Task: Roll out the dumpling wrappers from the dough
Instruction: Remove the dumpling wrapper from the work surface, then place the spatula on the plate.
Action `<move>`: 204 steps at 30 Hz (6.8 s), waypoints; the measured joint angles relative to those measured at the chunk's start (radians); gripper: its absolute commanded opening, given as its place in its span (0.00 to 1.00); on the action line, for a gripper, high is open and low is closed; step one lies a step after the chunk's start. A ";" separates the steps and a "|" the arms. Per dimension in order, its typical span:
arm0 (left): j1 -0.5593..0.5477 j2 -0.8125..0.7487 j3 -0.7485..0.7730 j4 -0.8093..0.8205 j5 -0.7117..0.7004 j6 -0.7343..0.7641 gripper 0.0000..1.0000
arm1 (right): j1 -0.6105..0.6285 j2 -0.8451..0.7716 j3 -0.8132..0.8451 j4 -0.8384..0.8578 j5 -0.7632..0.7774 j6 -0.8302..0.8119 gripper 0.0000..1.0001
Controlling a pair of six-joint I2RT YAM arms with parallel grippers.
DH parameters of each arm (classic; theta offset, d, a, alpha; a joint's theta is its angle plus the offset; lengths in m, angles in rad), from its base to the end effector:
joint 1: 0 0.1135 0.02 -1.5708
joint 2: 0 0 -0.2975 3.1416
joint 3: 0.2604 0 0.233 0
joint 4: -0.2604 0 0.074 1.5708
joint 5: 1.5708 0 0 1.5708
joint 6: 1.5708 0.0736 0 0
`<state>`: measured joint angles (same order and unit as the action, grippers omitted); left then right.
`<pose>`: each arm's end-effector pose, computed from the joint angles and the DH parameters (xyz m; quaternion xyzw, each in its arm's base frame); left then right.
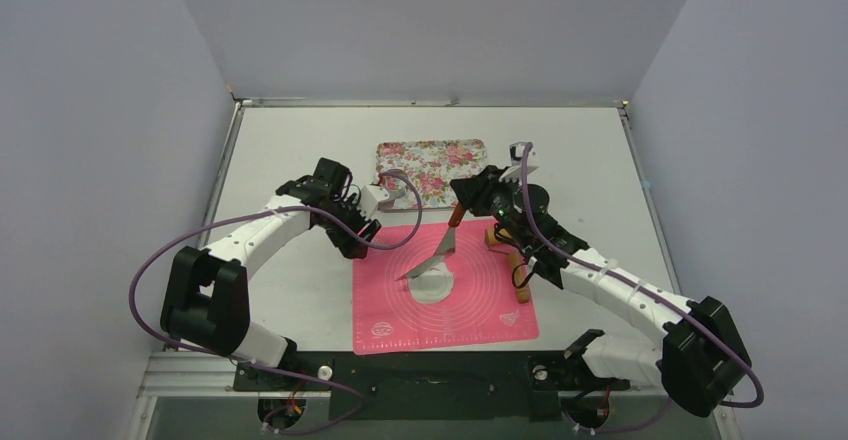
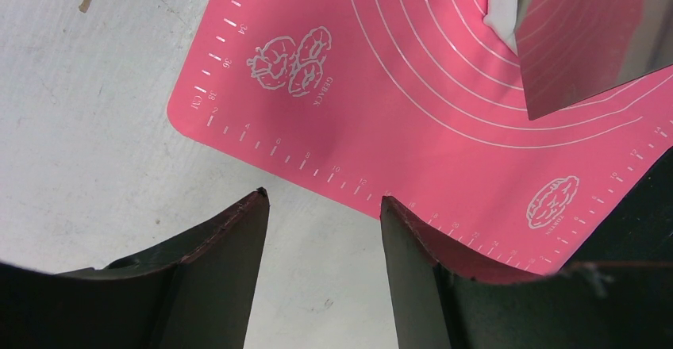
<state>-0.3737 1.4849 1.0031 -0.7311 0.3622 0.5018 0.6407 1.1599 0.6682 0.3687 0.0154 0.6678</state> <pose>0.2435 -0.1235 0.2250 0.4394 0.8631 -0.1657 0.1861 0.2207 0.1631 0.3147 0.0153 0.7491 0.3985 0.5290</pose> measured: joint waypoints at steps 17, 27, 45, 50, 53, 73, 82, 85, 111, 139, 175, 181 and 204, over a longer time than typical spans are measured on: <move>0.000 0.000 0.000 0.000 0.000 0.000 0.52 | -0.017 0.028 0.094 -0.015 -0.043 -0.040 0.00; 0.000 -0.002 0.000 0.000 0.001 0.000 0.52 | -0.088 -0.088 0.086 -0.163 -0.044 -0.071 0.00; -0.012 -0.002 0.000 -0.002 0.010 0.000 0.52 | -0.151 -0.217 0.082 -0.402 -0.201 -0.102 0.00; -0.012 -0.002 0.000 -0.002 0.010 0.000 0.52 | -0.153 -0.221 0.056 -0.402 -0.208 -0.090 0.00; -0.012 -0.002 0.000 -0.002 0.010 0.000 0.52 | -0.158 -0.221 0.033 -0.373 -0.209 -0.074 0.00; -0.012 -0.002 0.000 -0.003 0.009 0.000 0.52 | -0.177 -0.263 0.022 -0.355 -0.218 -0.055 0.00; -0.012 -0.002 0.000 -0.003 0.008 0.000 0.52 | -0.189 -0.222 0.018 -0.309 -0.226 -0.046 0.00; -0.012 -0.002 0.000 -0.003 0.008 0.000 0.52 | -0.193 -0.212 0.013 -0.296 -0.227 -0.042 0.00; -0.012 -0.002 0.000 -0.003 0.008 0.000 0.52 | -0.251 -0.279 -0.056 -0.327 -0.173 -0.019 0.00; -0.012 -0.002 0.000 -0.003 0.008 0.000 0.52 | -0.339 -0.358 -0.005 -0.526 -0.173 -0.068 0.00; -0.039 -0.103 0.415 0.181 0.452 -0.395 0.52 | -0.161 -0.151 0.168 -0.232 -0.032 -0.007 0.00; -0.188 -0.083 0.464 0.226 0.381 -0.452 0.52 | -0.071 -0.082 0.168 -0.100 0.018 0.104 0.00; -0.282 0.039 0.462 0.242 0.257 -0.317 0.42 | 0.028 -0.005 0.132 0.124 0.040 0.248 0.00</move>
<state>-0.6556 1.5242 1.4651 -0.4889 0.6197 0.1848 0.6689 1.1545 0.8001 0.4923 0.0555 0.9161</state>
